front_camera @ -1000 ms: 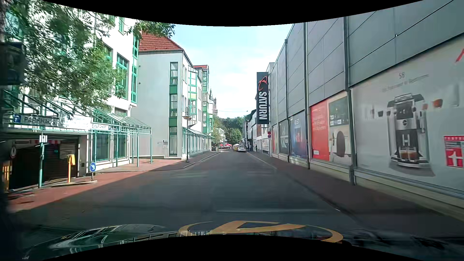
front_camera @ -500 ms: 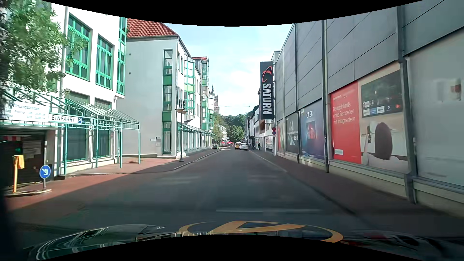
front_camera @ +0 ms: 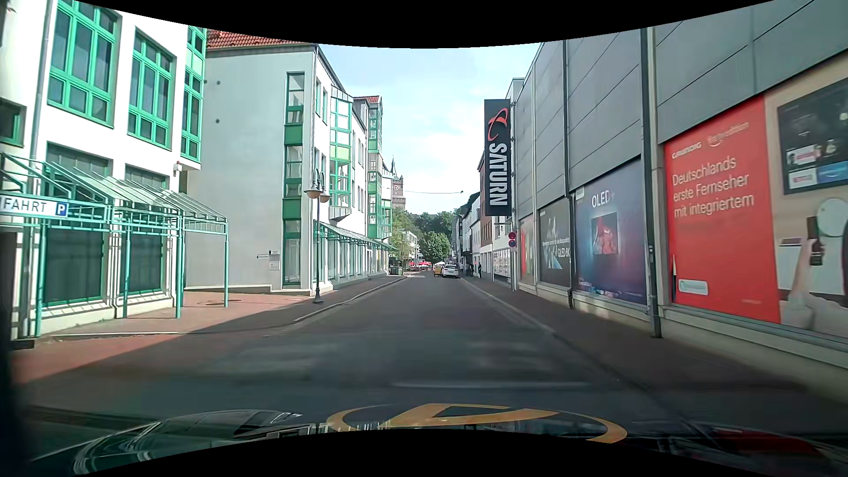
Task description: Follow the waypoints while adhering to traffic rules and regulations
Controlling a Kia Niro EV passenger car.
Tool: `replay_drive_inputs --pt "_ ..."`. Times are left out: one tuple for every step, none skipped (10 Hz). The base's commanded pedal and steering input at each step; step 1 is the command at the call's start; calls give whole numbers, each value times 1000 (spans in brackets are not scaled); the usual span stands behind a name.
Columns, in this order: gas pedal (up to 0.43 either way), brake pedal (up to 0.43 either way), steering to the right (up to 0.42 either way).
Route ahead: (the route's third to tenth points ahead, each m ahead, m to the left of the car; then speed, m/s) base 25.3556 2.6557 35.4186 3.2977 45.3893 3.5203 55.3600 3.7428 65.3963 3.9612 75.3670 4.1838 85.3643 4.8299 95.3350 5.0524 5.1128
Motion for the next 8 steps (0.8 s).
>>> replay_drive_inputs --pt "39 0 -16" --pt "20 0 -18" --pt "20 0 -15" --pt "20 0 -9" --pt "20 0 -4" --pt "8 0 -5" --pt "0 0 -8" --pt "0 0 -9"
